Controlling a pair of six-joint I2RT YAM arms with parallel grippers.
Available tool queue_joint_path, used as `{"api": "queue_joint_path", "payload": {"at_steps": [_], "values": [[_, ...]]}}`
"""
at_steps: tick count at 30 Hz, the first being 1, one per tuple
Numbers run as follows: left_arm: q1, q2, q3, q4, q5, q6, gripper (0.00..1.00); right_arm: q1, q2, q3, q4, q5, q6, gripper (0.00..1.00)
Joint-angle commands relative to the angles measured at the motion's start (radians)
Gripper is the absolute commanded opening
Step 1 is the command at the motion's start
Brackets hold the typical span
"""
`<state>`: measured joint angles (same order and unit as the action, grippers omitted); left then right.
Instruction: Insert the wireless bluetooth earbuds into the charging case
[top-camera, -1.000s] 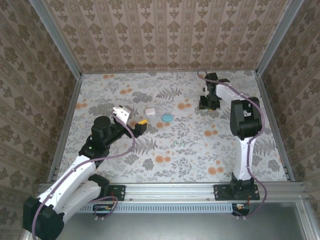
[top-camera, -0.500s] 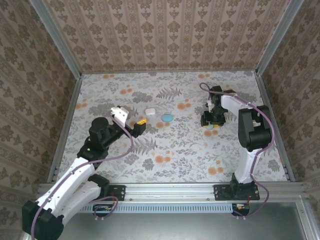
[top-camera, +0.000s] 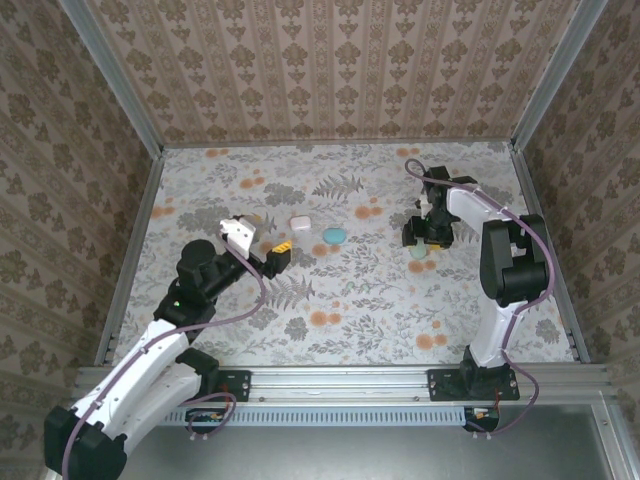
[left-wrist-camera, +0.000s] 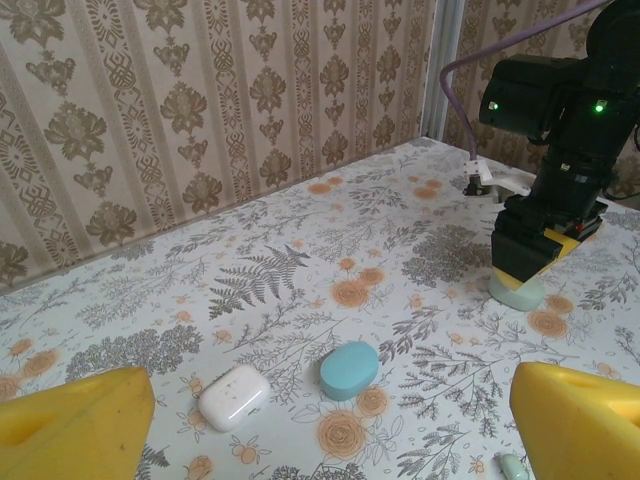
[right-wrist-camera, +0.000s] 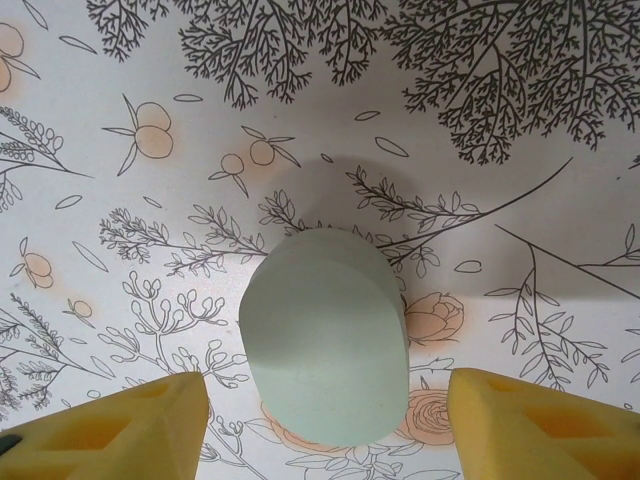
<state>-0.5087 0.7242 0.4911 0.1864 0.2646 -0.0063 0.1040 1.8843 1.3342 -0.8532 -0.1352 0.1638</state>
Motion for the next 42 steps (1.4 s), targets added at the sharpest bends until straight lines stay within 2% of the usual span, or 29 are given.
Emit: {"api": "queue_joint_path", "payload": {"at_steps": [1,11,16,25,32,33,36,38,42], "values": [[0.007,-0.005,-0.006,0.039,-0.004,0.006,0.93,0.012,0.011,-0.008,-0.022,0.019,0.0,0.66],[0.007,0.048,0.032,0.043,0.027,-0.013,0.93,0.039,0.032,-0.044,0.032,0.099,-0.026,0.62],[0.005,0.055,0.041,0.038,0.032,-0.026,0.92,0.044,0.038,-0.065,0.069,0.101,-0.037,0.56],[0.006,0.058,0.054,0.016,0.031,-0.06,0.92,0.044,0.036,-0.08,0.145,0.12,-0.062,0.53],[0.005,0.077,0.079,-0.009,0.036,-0.087,0.92,0.046,0.036,-0.079,0.144,0.104,-0.067,0.48],[0.005,0.079,0.082,-0.012,0.037,-0.09,0.92,0.048,0.029,-0.088,0.149,0.107,-0.067,0.44],[0.006,0.086,0.095,-0.024,0.037,-0.105,0.92,0.055,-0.008,-0.103,0.154,0.094,-0.072,0.43],[0.006,0.097,0.112,-0.045,0.028,-0.131,0.92,0.065,-0.066,-0.129,0.188,0.033,-0.09,0.43],[0.015,0.17,0.19,-0.134,0.035,-0.225,0.92,0.13,-0.261,-0.208,0.335,-0.09,-0.18,0.42]]}}
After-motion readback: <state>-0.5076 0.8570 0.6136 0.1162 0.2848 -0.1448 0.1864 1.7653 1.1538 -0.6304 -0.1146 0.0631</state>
